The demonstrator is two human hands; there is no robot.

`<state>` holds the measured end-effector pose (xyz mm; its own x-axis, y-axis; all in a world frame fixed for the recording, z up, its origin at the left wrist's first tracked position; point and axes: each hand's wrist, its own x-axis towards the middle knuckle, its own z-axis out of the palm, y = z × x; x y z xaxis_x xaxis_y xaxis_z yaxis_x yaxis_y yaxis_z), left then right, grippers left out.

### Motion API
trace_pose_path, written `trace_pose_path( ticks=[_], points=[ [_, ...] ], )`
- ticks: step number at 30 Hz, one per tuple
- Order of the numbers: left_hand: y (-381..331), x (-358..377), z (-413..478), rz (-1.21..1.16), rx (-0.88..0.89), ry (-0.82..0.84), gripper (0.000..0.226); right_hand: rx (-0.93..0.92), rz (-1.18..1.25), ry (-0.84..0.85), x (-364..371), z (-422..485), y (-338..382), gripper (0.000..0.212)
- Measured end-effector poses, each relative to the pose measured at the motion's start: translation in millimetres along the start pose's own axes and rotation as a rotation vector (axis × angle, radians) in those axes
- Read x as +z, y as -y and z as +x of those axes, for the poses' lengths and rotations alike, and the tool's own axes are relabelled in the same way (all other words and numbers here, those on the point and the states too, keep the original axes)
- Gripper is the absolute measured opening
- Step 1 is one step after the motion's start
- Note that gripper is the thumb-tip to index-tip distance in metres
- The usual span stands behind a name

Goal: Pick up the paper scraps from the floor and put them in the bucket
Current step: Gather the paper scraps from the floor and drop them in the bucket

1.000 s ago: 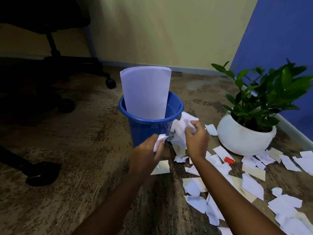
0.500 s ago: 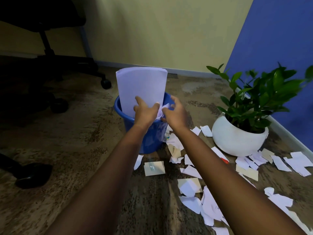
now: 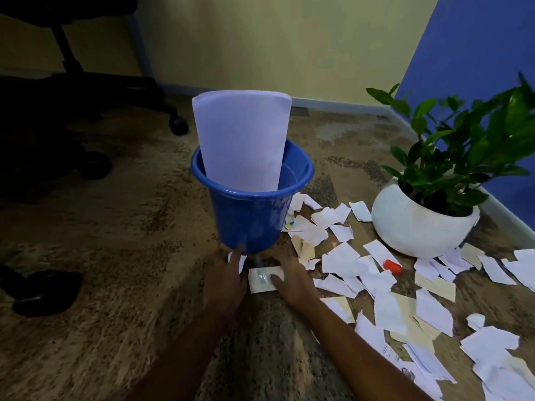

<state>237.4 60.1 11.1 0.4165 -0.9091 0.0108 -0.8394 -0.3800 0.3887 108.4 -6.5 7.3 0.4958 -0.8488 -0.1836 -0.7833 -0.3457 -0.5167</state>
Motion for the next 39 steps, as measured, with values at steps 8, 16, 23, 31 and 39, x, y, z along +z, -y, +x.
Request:
trace_pose_path(
  ticks=[8, 16, 23, 31, 39],
  points=[
    [18, 27, 19, -0.128, -0.047, 0.194, 0.046, -0.016, -0.213, 0.208, 16, 15, 13, 0.077],
    [10, 23, 19, -0.305, -0.090, 0.140, 0.035, 0.011, 0.023, 0.063, 14, 12, 9, 0.040],
    [2, 20, 9, -0.562, -0.137, 0.068, 0.027, 0.104, 0.360, 0.052, -4, 7, -1, 0.027],
    [-29, 2, -2, -0.977, -0.180, 0.270, 0.032, 0.321, 0.970, 0.185, -28, -2, 9, 0.043],
    [-48, -24, 1, -1.131, -0.129, 0.204, 0.055, 0.242, 0.663, -0.257, -75, -6, 33, 0.029]
  ],
)
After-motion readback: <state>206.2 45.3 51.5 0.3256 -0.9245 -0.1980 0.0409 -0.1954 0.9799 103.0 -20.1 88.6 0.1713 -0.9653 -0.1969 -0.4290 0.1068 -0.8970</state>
